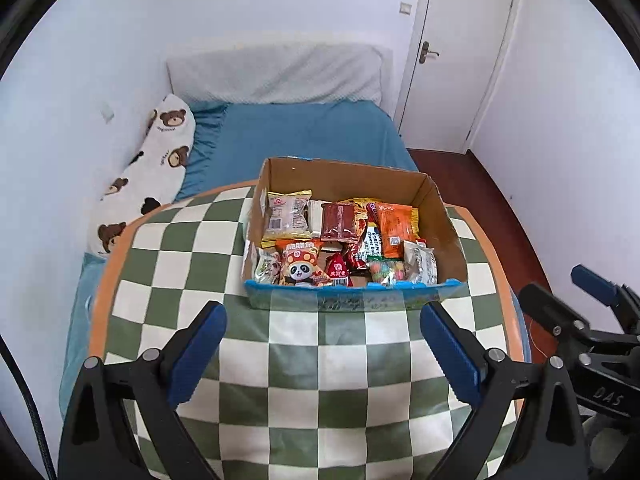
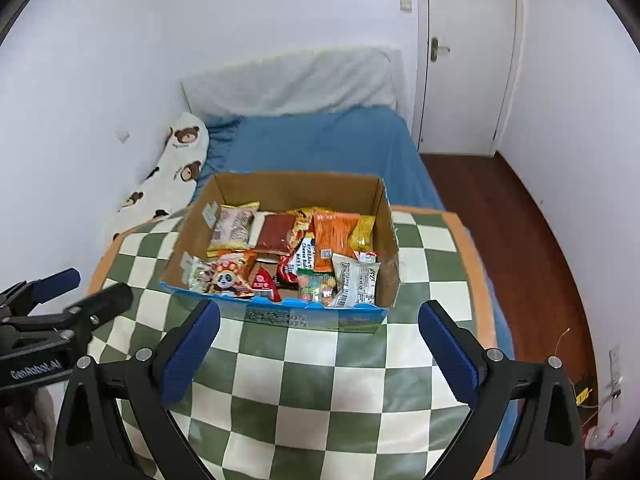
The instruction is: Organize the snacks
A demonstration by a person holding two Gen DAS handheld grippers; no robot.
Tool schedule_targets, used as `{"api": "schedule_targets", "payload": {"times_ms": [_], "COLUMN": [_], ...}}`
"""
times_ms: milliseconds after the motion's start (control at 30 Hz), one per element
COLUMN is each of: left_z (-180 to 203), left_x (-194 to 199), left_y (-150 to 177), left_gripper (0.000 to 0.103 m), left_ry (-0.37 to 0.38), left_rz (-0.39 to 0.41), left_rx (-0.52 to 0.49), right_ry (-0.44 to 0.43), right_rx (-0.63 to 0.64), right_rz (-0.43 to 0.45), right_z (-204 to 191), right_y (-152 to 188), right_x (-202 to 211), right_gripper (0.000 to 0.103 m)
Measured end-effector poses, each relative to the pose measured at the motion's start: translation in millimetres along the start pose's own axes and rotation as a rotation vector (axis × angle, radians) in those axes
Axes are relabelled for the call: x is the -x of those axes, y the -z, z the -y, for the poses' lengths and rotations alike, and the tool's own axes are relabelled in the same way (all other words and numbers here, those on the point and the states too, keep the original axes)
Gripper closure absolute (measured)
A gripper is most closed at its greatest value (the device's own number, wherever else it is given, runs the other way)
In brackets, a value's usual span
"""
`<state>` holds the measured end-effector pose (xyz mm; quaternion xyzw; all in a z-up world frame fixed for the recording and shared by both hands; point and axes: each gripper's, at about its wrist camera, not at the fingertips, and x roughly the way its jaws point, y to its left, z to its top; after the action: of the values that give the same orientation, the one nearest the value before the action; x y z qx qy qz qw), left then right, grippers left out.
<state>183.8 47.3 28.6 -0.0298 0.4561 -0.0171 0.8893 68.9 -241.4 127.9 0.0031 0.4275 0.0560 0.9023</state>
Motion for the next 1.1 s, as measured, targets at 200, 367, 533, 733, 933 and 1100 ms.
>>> {"api": "schedule_targets", "payload": {"times_ms": [200,367,533,733,933,1100], "left_z": [5,7,6,10,11,11], "left_x": [33,52,66,74,67,52], "left_y": [18,29,35,34,30,24], "left_gripper": [0.004,0.004,0.004,0.004,0.004,0.004], "left_ry": [-0.037,-0.052,-0.052,-0.06,-0.067,-0.09], "left_rz": [0.035,0.059,0.076,0.104,0.104,0.112], "left_rx": [-0.021,-0.024,-0.018,-0.025,-0.02,-0.018], "right_ry": [0.012,0.022,0.025,0.028,0.043,0.061], "right_rx": [0.011,0.018,0.027,0.029,0.022,-0.004], "right_rz": [0.06,0.094,0.113,0.122,0.137,0.138], "right_z": [-7,-12,-16,-18,-16,-8], "right_y": [11,21,28,33,30,26], "right_x": [47,76,94,104,102,91], "right_gripper": [0.001,0.0,0.0,0.0,0.0,0.0]}}
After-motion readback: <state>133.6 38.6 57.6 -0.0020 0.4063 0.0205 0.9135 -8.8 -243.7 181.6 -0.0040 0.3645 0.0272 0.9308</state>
